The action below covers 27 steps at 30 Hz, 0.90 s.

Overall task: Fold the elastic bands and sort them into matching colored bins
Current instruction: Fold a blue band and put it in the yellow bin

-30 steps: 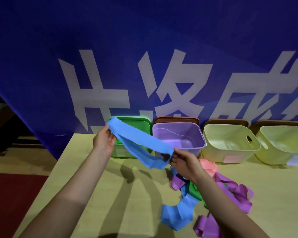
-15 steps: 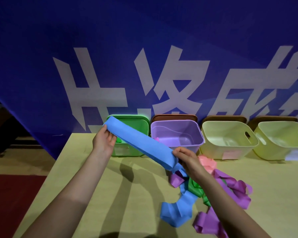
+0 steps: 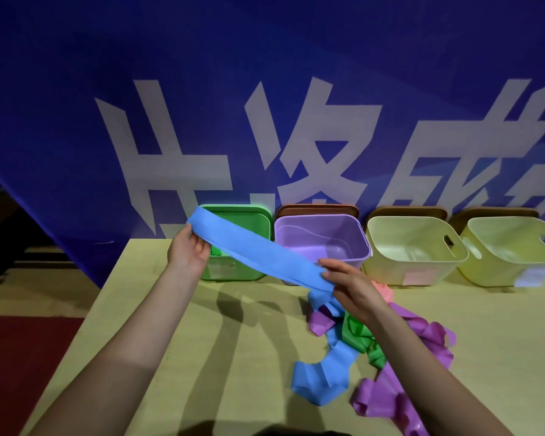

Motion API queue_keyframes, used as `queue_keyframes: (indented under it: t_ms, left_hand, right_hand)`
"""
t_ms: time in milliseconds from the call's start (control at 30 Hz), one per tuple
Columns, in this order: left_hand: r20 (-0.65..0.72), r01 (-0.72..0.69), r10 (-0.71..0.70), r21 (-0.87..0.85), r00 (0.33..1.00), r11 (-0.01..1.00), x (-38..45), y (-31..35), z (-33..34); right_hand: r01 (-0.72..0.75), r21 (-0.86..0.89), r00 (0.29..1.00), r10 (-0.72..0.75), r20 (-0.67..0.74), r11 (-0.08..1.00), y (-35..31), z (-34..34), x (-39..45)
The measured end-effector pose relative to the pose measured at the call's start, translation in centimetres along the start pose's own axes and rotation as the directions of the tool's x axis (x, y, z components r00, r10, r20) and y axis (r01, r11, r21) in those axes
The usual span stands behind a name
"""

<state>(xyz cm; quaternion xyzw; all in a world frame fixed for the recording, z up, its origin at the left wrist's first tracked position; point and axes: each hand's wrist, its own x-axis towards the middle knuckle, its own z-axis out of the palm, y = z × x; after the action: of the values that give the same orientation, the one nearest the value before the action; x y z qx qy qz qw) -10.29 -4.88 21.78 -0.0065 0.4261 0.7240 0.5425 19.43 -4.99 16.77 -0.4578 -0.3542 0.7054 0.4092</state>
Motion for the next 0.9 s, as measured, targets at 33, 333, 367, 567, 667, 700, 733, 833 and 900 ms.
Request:
queue_keyframes:
  t_ms: [33,333,367,567,667,700,733,833,900]
  left_hand:
    - [0.008,0.0,0.0,0.0,1.0,1.0,0.0,0.0,0.1]
    - [0.135,-0.131,0.128,0.011,0.983,0.991,-1.6,-0.2,1.3]
    - [0.159,-0.14,0.138,0.004,0.978,0.99,-1.6,-0.4,1.3]
    - [0.312,-0.241,0.194,0.118,0.93,0.963,-3.9,-1.4,2.6]
    - [0.387,-0.215,0.136,0.166,0.912,0.962,-6.7,-2.9,3.8]
    - [0.407,-0.184,0.102,0.17,0.908,0.968,-7.5,-3.5,4.1]
    - [0.428,-0.156,0.068,0.173,0.901,0.973,-8.1,-4.0,4.4]
    - [0.489,-0.116,-0.004,0.214,0.872,0.97,-9.5,-4.9,4.9]
    - [0.499,-0.137,-0.001,0.24,0.867,0.961,-9.7,-5.1,4.9]
  right_hand:
    - [-0.013,-0.034,1.0,0.014,0.016,0.999,0.0,0.1,-0.1]
    - [0.06,-0.663,0.991,0.033,0.127,0.746,1.8,0.2,-0.2]
    - [0.064,-0.671,0.991,0.034,0.133,0.739,1.9,0.3,-0.3]
    - [0.079,-0.806,0.991,0.042,0.127,0.587,3.0,-0.6,-0.4]
    - [0.115,-0.828,0.978,0.082,0.19,0.549,3.6,-0.2,-1.1]
    - [0.14,-0.8,0.976,0.057,0.212,0.584,3.6,0.4,-1.5]
    - [0.173,-0.743,0.973,0.003,0.229,0.647,3.3,1.0,-1.8]
    - [0.343,-0.526,0.937,-0.247,0.245,0.779,0.8,4.1,-2.6]
    - [0.437,-0.485,0.899,-0.358,0.251,0.758,-0.7,6.1,-2.8]
